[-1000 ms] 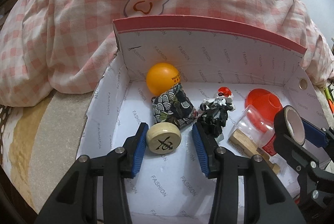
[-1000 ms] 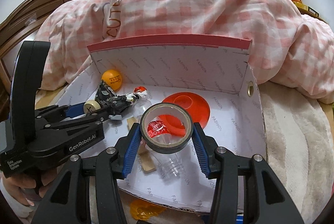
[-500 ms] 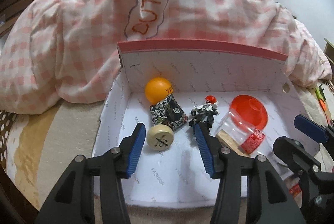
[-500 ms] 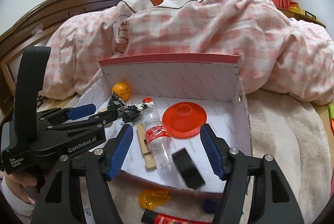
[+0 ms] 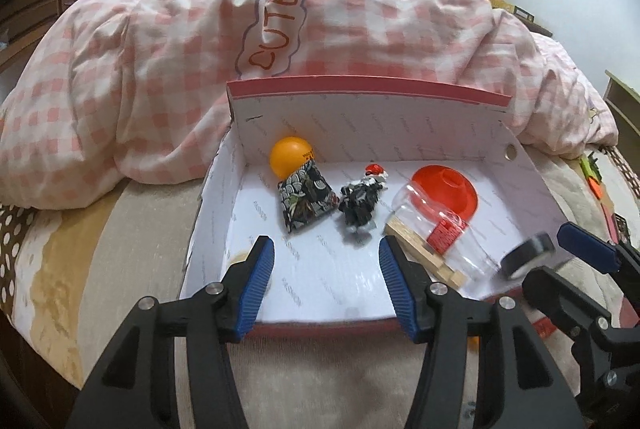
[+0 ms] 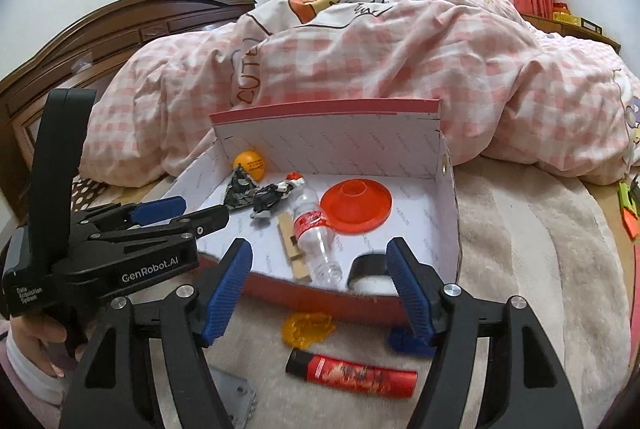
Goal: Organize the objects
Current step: 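Open the left gripper to drop the chess piece while the right releases the tape, then withdraw both grippers from the box toward the remaining items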
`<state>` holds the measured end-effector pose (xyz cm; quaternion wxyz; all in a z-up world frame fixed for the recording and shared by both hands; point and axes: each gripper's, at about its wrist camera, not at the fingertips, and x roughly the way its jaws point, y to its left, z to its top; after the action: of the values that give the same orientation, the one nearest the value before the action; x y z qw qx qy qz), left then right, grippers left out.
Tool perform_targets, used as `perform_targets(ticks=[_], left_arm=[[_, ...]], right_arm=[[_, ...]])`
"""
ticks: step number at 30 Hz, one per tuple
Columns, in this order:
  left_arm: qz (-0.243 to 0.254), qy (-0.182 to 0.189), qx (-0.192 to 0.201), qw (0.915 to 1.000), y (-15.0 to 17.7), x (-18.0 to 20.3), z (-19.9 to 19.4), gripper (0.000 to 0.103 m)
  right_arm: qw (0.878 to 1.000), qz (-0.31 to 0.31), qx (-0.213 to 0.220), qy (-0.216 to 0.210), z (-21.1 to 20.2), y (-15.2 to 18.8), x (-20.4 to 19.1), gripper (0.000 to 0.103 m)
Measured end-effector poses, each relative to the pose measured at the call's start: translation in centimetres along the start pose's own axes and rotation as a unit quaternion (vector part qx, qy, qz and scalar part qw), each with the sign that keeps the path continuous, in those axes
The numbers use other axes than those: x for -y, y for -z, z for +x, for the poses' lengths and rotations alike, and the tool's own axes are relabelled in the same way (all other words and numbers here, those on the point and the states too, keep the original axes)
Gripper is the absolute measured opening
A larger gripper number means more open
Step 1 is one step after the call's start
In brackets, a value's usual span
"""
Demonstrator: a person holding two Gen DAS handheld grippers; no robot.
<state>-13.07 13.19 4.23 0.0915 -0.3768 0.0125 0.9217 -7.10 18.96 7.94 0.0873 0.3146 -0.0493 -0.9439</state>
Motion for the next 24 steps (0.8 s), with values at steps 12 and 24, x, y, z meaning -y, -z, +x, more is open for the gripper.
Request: perform_targets(ticks=[12,24], left_arm=[[0.010,0.021,0.003,0.9997,4.1,-3.1,-5.7,0.055],[0.030,0.049,-0.029,0.9979,6.1,-1.3,-4.7,0.055]], right_arm=[[0.999,-0.028,-0.030,0.003,-2.7,4.1,-0.5,0.071],[0.998,-0.016,-0.060,0.030,-2.2,6.6,1.4,0.071]])
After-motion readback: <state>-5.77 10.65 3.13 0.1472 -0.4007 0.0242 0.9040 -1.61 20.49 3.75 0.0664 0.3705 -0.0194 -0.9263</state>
